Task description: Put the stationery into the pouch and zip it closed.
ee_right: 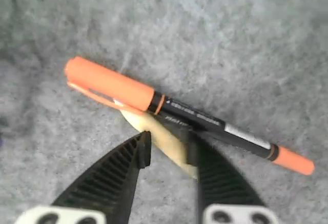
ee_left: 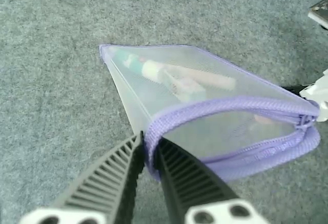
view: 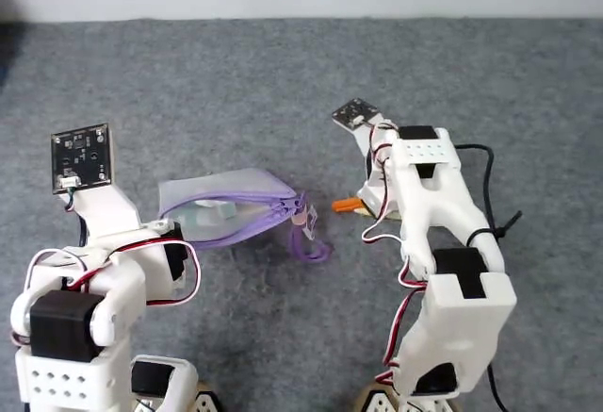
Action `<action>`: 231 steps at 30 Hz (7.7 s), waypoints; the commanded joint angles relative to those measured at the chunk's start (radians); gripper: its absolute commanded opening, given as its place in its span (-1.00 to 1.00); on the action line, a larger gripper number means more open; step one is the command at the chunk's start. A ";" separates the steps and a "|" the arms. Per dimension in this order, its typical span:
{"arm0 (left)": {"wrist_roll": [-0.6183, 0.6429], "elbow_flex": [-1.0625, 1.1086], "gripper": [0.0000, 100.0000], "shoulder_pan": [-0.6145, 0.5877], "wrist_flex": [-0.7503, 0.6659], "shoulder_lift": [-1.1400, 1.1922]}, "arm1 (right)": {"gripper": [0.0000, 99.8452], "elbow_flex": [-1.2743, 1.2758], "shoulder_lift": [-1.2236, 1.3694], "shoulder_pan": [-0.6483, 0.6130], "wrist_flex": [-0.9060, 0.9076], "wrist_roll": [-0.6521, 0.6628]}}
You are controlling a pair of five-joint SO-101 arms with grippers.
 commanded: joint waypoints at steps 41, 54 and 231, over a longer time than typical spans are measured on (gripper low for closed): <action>0.014 -0.005 -0.98 -0.005 0.003 0.011 | -0.98 -0.031 -0.576 0.033 0.337 -0.160; 0.048 -0.102 -0.98 -0.006 0.038 0.120 | -0.98 -0.026 -1.113 -0.302 0.398 -0.603; 0.046 -0.099 -0.98 -0.043 0.034 0.127 | -0.54 -0.203 -0.268 -0.183 0.289 -0.167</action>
